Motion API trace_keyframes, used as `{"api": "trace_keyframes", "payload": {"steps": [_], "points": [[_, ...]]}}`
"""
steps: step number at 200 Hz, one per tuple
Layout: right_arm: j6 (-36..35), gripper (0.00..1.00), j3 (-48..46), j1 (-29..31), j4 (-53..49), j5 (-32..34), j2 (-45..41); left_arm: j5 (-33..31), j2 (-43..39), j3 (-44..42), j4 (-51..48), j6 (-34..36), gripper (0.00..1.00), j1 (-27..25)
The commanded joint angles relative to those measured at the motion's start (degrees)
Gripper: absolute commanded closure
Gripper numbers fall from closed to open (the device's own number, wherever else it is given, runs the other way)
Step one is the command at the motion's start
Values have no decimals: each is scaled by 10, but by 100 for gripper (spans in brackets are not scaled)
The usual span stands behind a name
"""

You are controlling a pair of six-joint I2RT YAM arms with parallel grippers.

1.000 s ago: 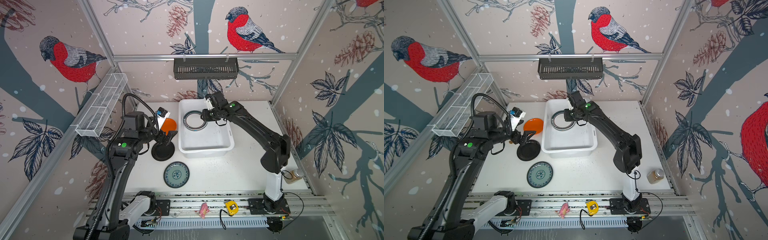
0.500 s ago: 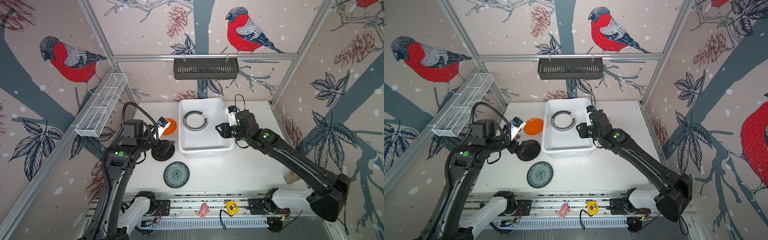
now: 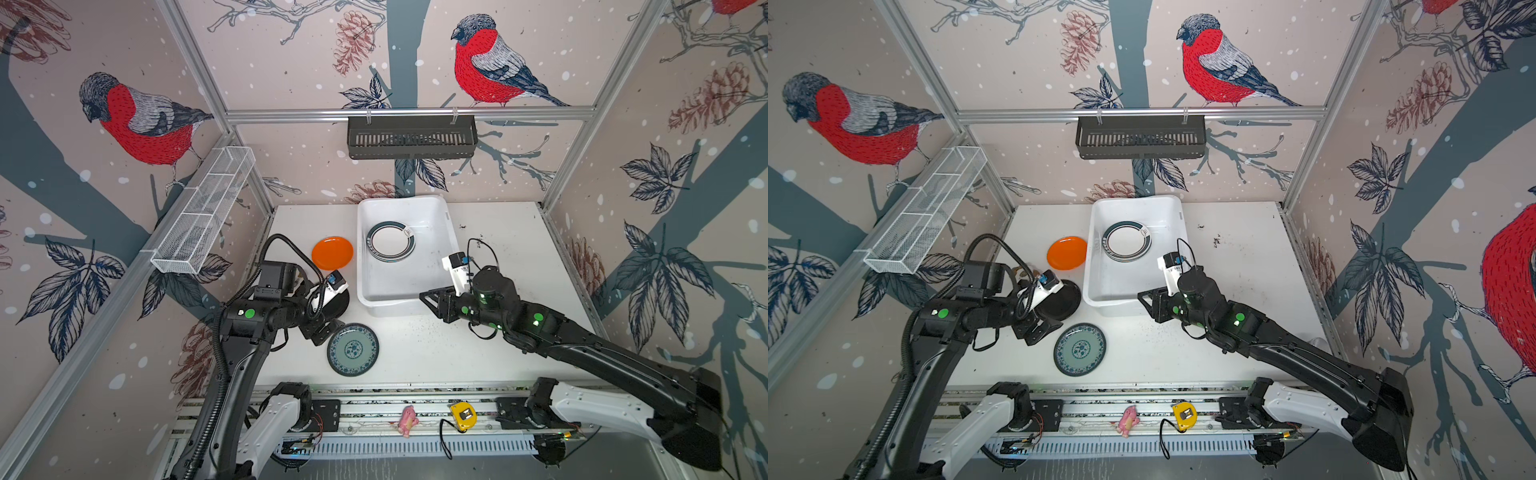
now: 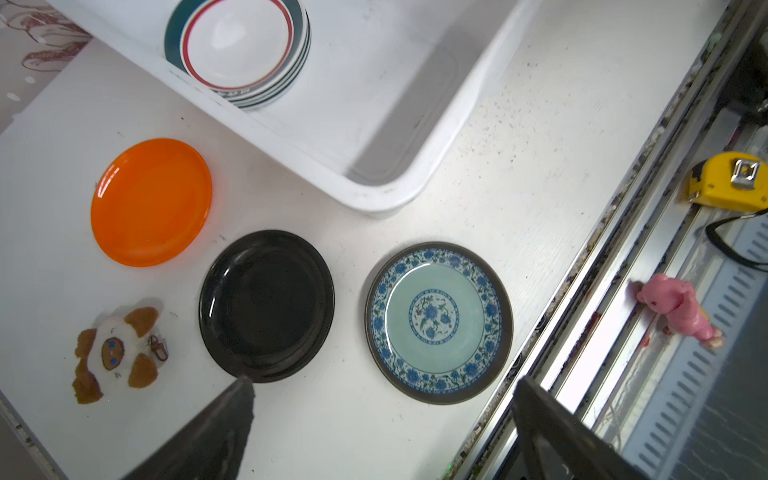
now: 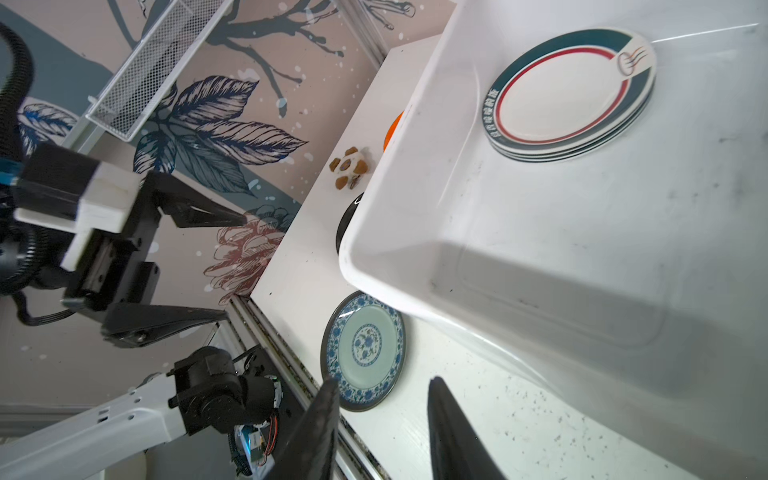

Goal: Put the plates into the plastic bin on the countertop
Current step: 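Swing the right gripper toward the blue-floral plate while the left gripper lowers beside it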

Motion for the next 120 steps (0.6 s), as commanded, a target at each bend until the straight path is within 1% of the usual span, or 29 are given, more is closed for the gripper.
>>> {"api": "trace_keyframes", "payload": {"steps": [1,21,52,66,96,120], "points": [[18,63,-13,26,49,40,-6,-56,1,-44,20,21,3,0],[30,63,-35,39,70,36,-11,-64,5,-88,46,30,4,0],[39,63,-56,46,80,42,-20,-47,43,-127,69,41,12,1],[43,63,-68,46,90,43,-24,-35,69,-133,79,40,15,0],[39,63,-78,46,99,46,-30,-14,127,-132,85,32,18,3],[49,62,-103,48,130,43,-44,6,170,-135,91,46,20,27]]}}
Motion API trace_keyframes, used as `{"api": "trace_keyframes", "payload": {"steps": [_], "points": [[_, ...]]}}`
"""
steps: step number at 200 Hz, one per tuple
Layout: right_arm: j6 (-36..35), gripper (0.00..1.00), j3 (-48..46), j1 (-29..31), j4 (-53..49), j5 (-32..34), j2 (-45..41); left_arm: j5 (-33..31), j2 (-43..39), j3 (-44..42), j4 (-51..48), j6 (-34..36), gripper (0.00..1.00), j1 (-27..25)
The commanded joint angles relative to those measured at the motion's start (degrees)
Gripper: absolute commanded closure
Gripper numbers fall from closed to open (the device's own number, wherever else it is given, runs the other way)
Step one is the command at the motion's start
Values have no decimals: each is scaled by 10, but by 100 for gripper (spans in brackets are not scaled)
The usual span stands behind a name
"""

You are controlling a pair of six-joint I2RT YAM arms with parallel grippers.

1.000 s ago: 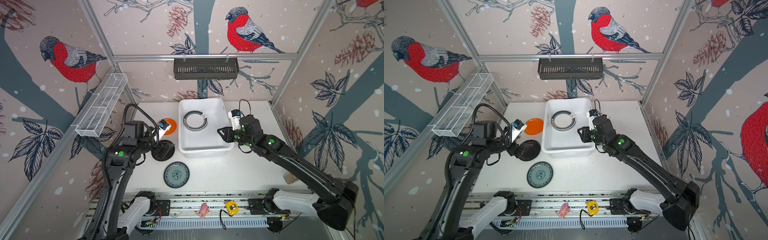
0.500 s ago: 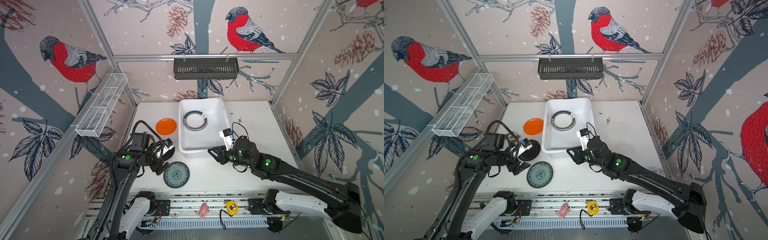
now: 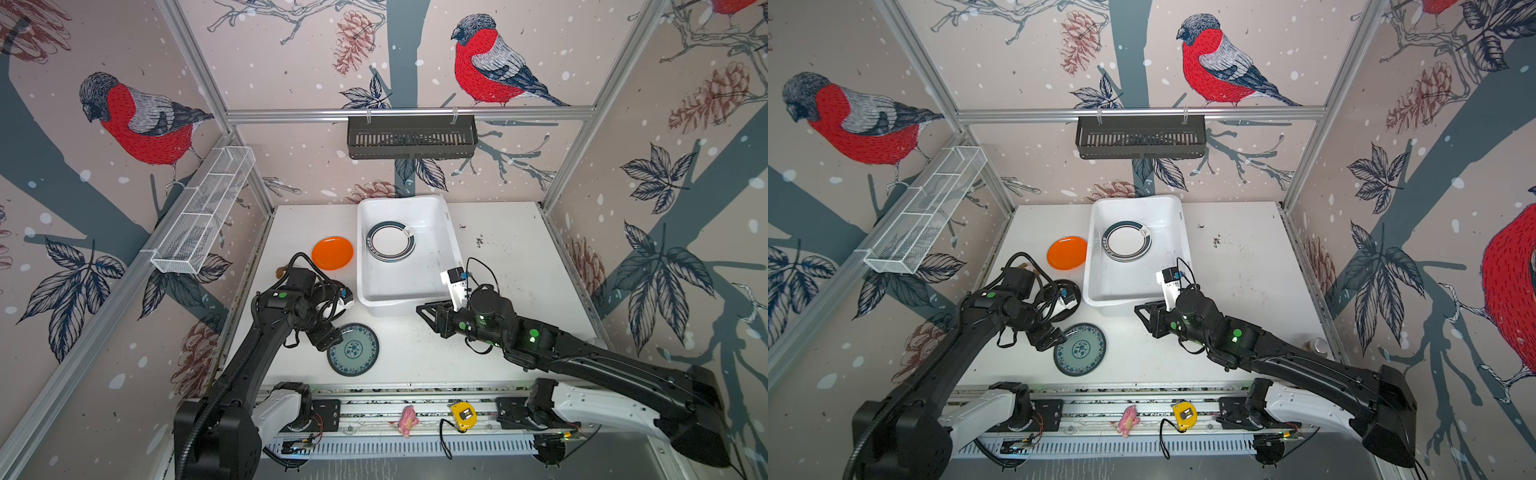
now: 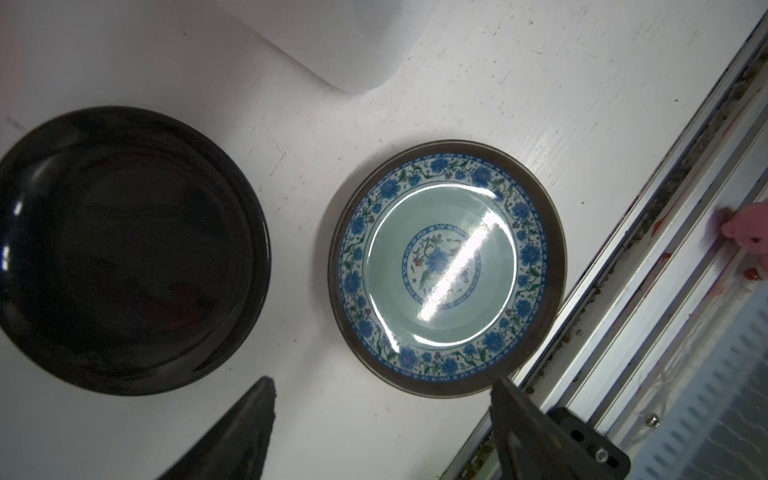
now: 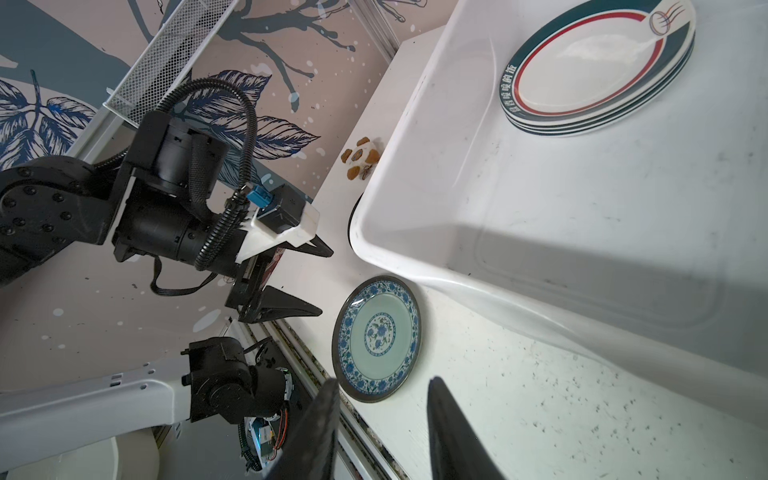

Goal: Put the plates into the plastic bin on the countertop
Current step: 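Swing the right gripper toward the blue-floral plate while the left gripper lowers beside it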

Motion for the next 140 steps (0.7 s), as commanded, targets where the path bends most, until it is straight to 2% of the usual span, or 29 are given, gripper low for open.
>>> {"api": "trace_keyframes", "payload": {"steps": [1,44,97,125,140], "points": [[15,62,-17,2,51,6,-11,37,29,-2,6,21,20,20],[16,61,-46,2,74,5,-28,78,90,-1,-4,53,23,97],[15,61,-52,2,87,2,-17,110,182,30,-44,117,26,156],[27,61,-62,2,90,7,-24,126,241,51,-82,172,38,168],[33,61,-70,2,90,10,-34,125,251,51,-73,178,39,169]]}}
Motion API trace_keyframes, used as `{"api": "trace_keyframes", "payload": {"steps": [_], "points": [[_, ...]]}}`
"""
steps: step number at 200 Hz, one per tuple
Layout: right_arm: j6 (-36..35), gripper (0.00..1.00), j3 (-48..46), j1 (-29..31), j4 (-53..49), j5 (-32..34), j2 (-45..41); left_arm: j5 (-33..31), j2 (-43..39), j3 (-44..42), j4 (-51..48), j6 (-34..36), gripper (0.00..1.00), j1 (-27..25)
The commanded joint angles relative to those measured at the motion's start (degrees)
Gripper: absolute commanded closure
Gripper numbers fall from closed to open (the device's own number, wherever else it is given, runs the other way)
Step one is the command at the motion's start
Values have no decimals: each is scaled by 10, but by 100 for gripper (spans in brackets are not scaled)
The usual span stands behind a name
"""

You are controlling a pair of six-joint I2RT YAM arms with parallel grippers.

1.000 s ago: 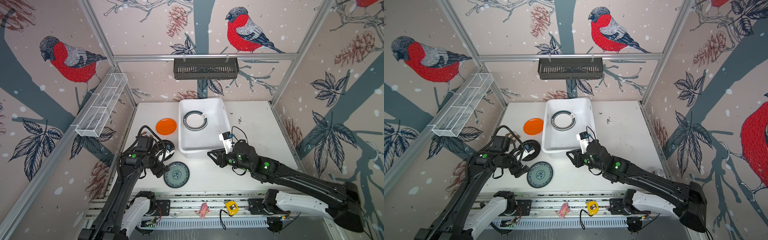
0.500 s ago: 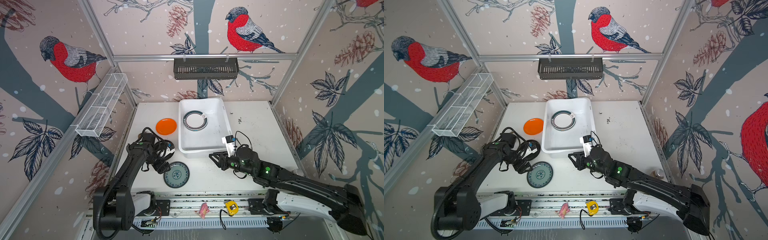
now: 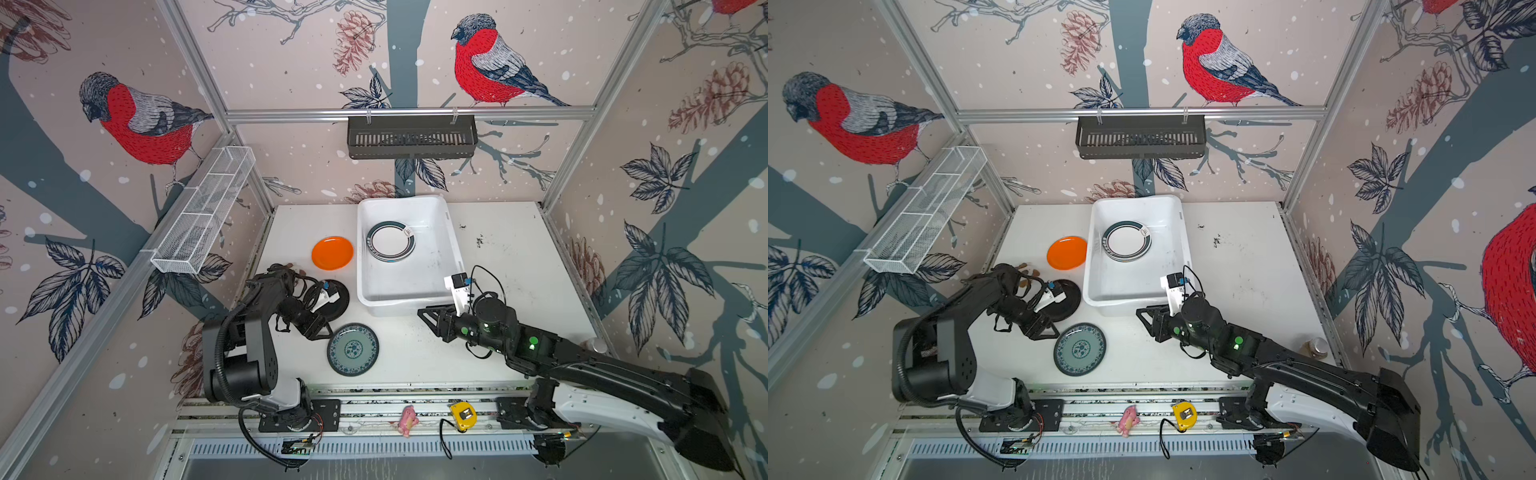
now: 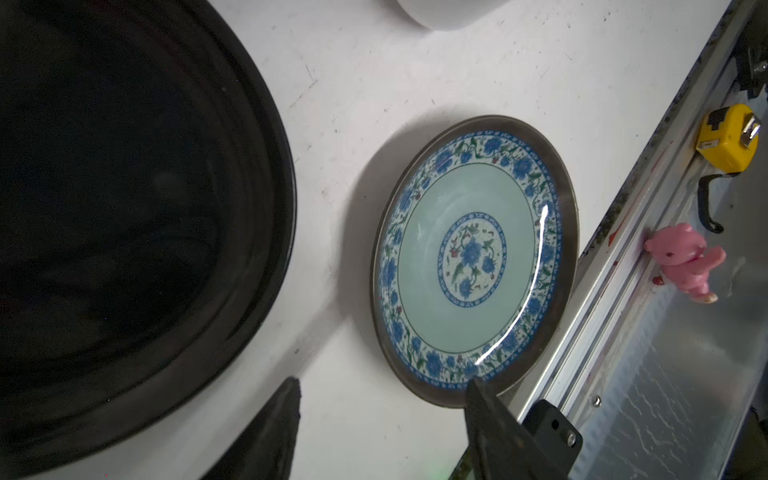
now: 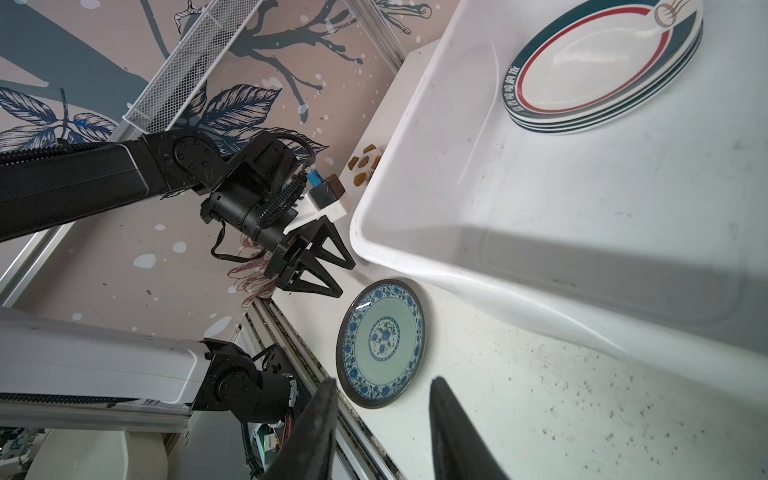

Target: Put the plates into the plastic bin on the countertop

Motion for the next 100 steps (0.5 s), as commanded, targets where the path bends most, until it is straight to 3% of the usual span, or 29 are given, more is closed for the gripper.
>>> {"api": "trace_keyframes", "payload": {"steps": [1,100], "points": [[10,61,-8,1,22,10,-12,26,15,6,-39,54,39,3],[21,61,-13,3,-5,34,-52,21,32,-13,-18,84,38,2]]}}
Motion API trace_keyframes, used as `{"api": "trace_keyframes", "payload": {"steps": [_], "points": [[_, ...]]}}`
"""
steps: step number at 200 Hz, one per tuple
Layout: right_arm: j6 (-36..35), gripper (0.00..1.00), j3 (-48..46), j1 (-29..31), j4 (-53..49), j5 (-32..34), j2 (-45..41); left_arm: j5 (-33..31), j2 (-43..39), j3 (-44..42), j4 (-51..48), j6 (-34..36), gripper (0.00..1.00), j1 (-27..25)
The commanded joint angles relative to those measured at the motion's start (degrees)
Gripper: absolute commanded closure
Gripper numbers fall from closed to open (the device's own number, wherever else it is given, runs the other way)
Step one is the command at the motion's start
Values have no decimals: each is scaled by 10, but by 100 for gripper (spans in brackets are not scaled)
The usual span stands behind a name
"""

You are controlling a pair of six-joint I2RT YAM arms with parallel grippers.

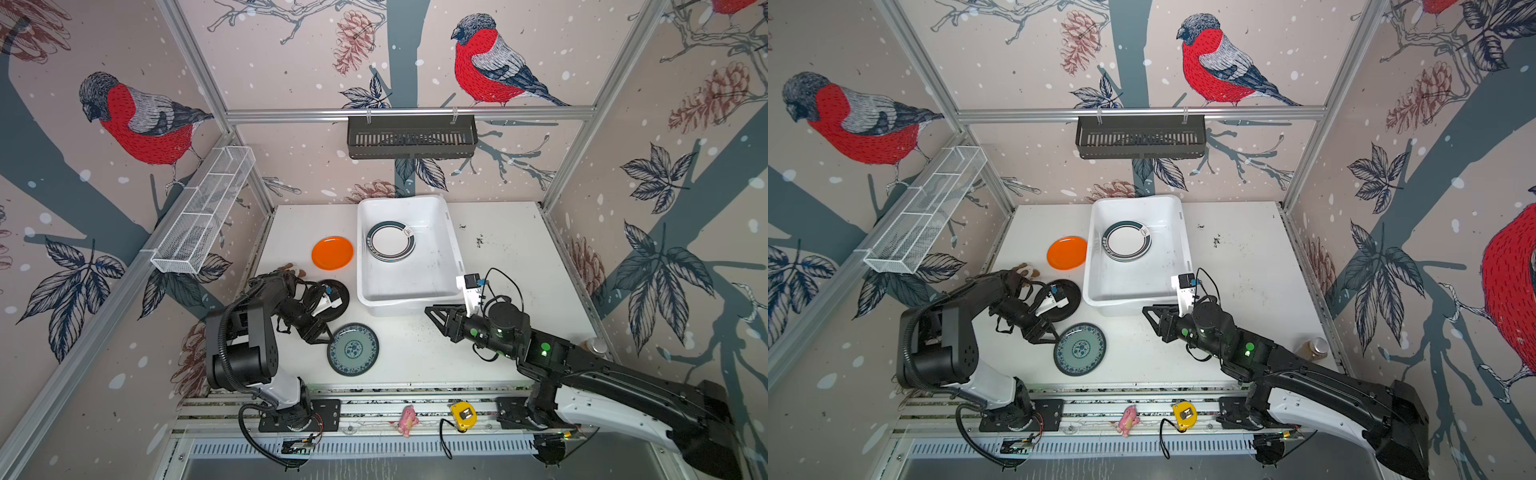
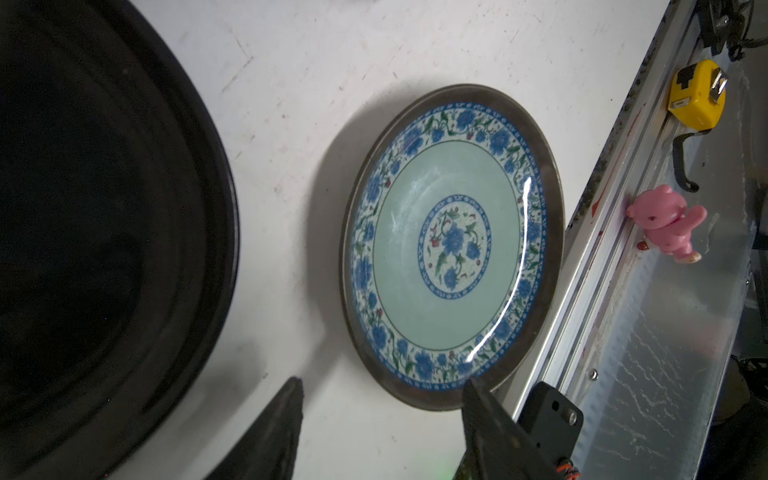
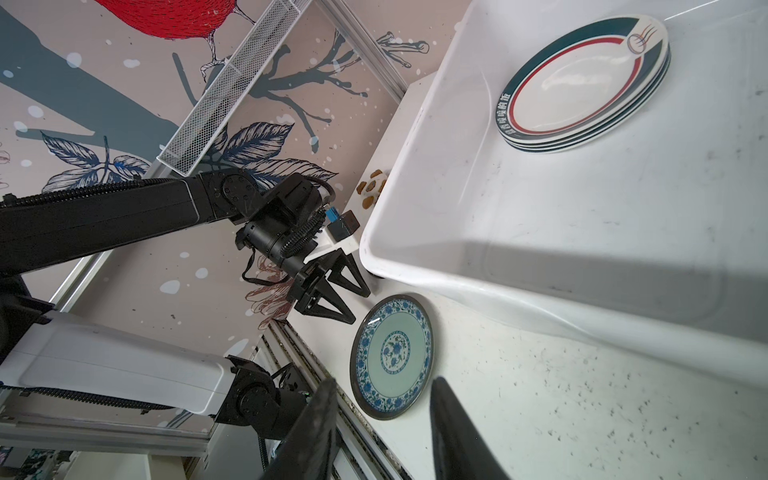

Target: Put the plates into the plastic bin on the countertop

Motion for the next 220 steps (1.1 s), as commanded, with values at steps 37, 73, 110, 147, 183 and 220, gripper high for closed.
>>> {"api": "trace_keyframes", "payload": {"steps": [37,73,110,147,183,220], "points": [[2,61,8,2,6,9,15,6,12,-9,-2,16,39,-20],[1,61,8,2,4,10,17,-6,7,-17,23,-8,40,-46],[5,61,2,2,9,9,17,-17,6,-26,48,-28,44,-67],[6,61,-3,2,17,9,19,-16,12,-27,58,-37,48,-72],[10,61,-10,1,24,10,20,-14,9,-30,67,-40,57,-75],[12,62,-17,1,34,7,20,-18,1,-35,77,-46,59,-81]]}}
